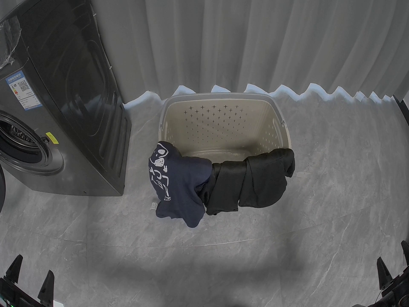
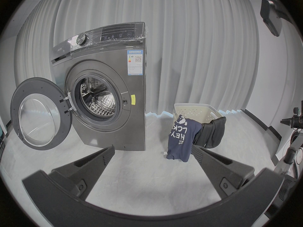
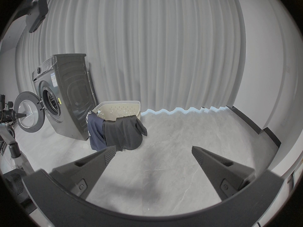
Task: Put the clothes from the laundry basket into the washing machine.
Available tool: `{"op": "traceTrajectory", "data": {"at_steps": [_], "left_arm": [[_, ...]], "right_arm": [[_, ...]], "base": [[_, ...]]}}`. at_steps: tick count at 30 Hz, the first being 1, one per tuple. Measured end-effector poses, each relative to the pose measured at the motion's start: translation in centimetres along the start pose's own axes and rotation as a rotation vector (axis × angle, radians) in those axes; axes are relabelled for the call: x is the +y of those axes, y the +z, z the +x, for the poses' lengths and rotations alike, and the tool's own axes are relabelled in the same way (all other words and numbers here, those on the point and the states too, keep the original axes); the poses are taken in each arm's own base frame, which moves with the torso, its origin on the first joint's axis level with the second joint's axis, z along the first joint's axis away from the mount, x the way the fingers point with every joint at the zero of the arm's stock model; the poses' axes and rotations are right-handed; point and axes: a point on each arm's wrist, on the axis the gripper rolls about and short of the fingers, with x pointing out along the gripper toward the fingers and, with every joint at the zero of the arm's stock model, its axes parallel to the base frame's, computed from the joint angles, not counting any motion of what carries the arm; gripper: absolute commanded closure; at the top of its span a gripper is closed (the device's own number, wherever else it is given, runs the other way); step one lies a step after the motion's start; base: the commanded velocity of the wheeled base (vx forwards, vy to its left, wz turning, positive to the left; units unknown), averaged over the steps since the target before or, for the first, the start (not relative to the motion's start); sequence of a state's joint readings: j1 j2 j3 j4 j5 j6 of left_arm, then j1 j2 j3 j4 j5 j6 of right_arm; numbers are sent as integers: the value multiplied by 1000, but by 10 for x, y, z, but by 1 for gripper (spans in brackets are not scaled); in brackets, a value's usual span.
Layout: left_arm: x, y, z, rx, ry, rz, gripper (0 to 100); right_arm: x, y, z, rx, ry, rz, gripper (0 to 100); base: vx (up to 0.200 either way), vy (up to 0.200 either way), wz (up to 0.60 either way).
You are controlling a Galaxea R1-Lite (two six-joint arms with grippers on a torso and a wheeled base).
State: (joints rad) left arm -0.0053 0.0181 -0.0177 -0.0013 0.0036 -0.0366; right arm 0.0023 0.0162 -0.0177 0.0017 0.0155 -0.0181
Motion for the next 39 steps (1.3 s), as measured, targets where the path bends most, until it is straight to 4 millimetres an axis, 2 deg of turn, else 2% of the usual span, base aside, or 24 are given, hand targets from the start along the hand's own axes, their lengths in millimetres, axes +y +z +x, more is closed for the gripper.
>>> {"op": "traceTrajectory", "data": {"at_steps": [9, 24, 36, 39], "left_arm": [[0, 0, 0, 0, 0, 0, 0], [0, 0, 0, 0, 0, 1, 0], [0, 0, 0, 0, 1, 2, 0], [0, 0, 0, 0, 0, 2, 0]], "right_arm": [[0, 0, 0, 0, 0, 0, 0], [0, 0, 0, 0, -1, 1, 0], [0, 0, 0, 0, 1, 1, 0], [0, 0, 0, 0, 1, 1, 0]], "base": [[0, -200, 0], [0, 0, 0], [200, 0, 0], [0, 0, 0]]}}
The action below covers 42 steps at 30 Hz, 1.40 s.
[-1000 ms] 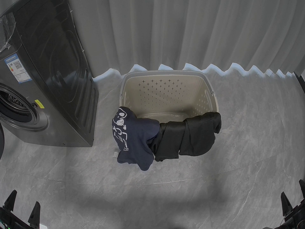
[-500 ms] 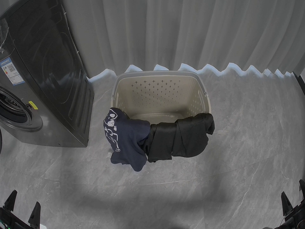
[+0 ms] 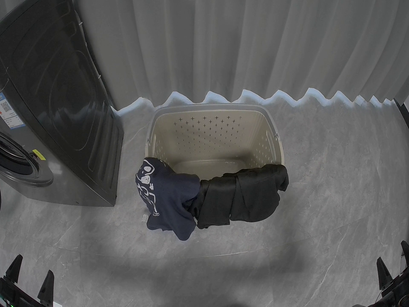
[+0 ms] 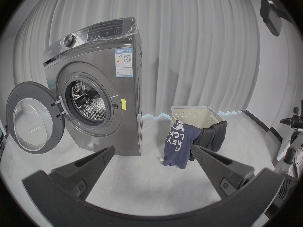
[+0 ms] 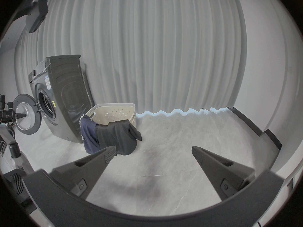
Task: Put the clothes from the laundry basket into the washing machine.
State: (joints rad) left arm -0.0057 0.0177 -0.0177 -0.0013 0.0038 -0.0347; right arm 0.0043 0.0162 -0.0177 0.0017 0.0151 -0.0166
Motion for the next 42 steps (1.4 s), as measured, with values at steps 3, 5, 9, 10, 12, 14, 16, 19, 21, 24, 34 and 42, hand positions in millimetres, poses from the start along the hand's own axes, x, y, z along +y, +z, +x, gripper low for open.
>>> {"op": "traceTrajectory", "data": {"at_steps": [3, 5, 9, 10, 12, 14, 16, 19, 21, 24, 34, 42], "left_arm": [[0, 0, 0, 0, 0, 0, 0], [0, 0, 0, 0, 0, 0, 0], [0, 0, 0, 0, 1, -1, 0], [0, 0, 0, 0, 0, -1, 0], [0, 0, 0, 0, 0, -1, 0], [0, 0, 0, 0, 1, -1, 0], [0, 0, 0, 0, 1, -1, 0], [0, 0, 0, 0, 1, -1, 0], [0, 0, 0, 0, 1, -1, 0], [0, 0, 0, 0, 0, -1, 0], [0, 0, 0, 0, 1, -1, 0], [0, 0, 0, 0, 1, -1, 0]], "right_arm": [[0, 0, 0, 0, -1, -1, 0], [0, 0, 0, 0, -2, 0, 0], [0, 0, 0, 0, -1, 0, 0], [0, 0, 0, -1, -1, 0, 0], [0, 0, 0, -1, -1, 1, 0], [0, 0, 0, 0, -1, 3, 0], [0, 0, 0, 0, -1, 5, 0], [0, 0, 0, 0, -1, 14, 0], [0, 0, 0, 0, 0, 21, 0], [0, 0, 0, -2, 1, 13, 0], [0, 58, -7, -117, 27, 54, 0], [0, 86, 37, -2, 111, 89, 0]], "base": [[0, 0, 0], [0, 0, 0], [0, 0, 0], [0, 0, 0], [0, 0, 0], [0, 0, 0], [0, 0, 0], [0, 0, 0], [0, 0, 0], [0, 0, 0], [0, 0, 0], [0, 0, 0]]}}
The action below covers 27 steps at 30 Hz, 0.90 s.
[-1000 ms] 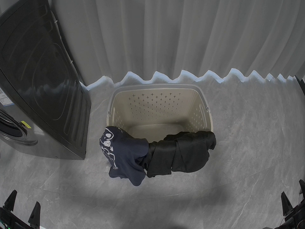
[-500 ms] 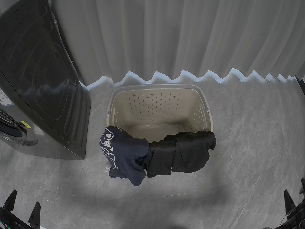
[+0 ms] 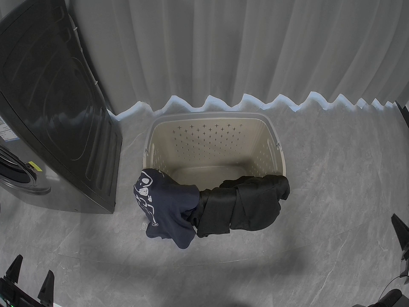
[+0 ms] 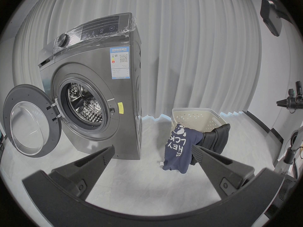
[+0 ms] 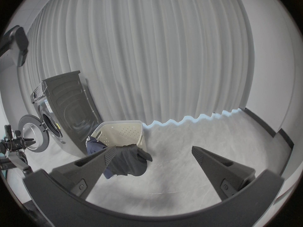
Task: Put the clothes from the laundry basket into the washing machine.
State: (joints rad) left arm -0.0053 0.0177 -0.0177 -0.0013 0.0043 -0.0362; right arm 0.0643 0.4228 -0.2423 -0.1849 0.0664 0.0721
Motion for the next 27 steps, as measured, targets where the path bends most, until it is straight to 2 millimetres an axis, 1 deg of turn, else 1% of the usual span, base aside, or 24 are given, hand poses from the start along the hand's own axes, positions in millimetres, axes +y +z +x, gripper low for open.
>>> {"op": "traceTrajectory", "data": {"at_steps": [6, 10, 15, 20, 27], "left_arm": [[0, 0, 0, 0, 2, -2, 0], [0, 0, 0, 0, 2, -4, 0], [0, 0, 0, 0, 3, -5, 0], [0, 0, 0, 0, 3, -6, 0], [0, 0, 0, 0, 4, -5, 0]], "right_arm": [[2, 6, 51, 127, 64, 84, 0], [6, 7, 85, 164, 90, 122, 0], [12, 0, 124, 201, 116, 146, 0], [16, -15, 153, 264, 119, 153, 0], [27, -33, 185, 343, 118, 143, 0]], "base": [[0, 0, 0], [0, 0, 0], [0, 0, 0], [0, 0, 0], [0, 0, 0]]}}
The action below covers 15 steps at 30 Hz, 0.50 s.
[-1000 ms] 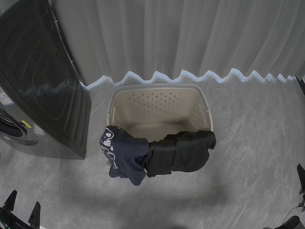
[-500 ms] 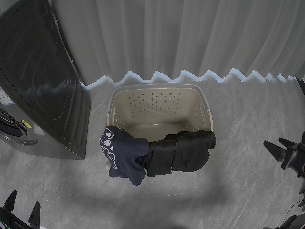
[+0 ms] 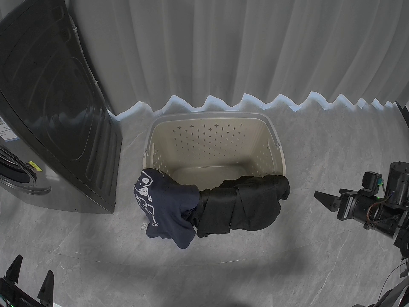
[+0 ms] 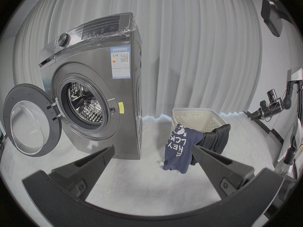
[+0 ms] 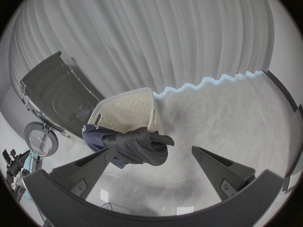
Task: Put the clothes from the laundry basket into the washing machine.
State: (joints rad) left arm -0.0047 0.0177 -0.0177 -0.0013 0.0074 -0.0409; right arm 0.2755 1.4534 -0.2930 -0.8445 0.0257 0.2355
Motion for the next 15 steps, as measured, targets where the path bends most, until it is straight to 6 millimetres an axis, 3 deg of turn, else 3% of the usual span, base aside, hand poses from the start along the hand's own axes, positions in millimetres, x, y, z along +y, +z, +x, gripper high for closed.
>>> {"op": "traceTrajectory", "data": {"at_steps": [15], "left_arm": [[0, 0, 0, 0, -1, 2, 0]], "right_arm": [[23, -10, 62, 103, 20, 20, 0]], "base": [[0, 0, 0]]}}
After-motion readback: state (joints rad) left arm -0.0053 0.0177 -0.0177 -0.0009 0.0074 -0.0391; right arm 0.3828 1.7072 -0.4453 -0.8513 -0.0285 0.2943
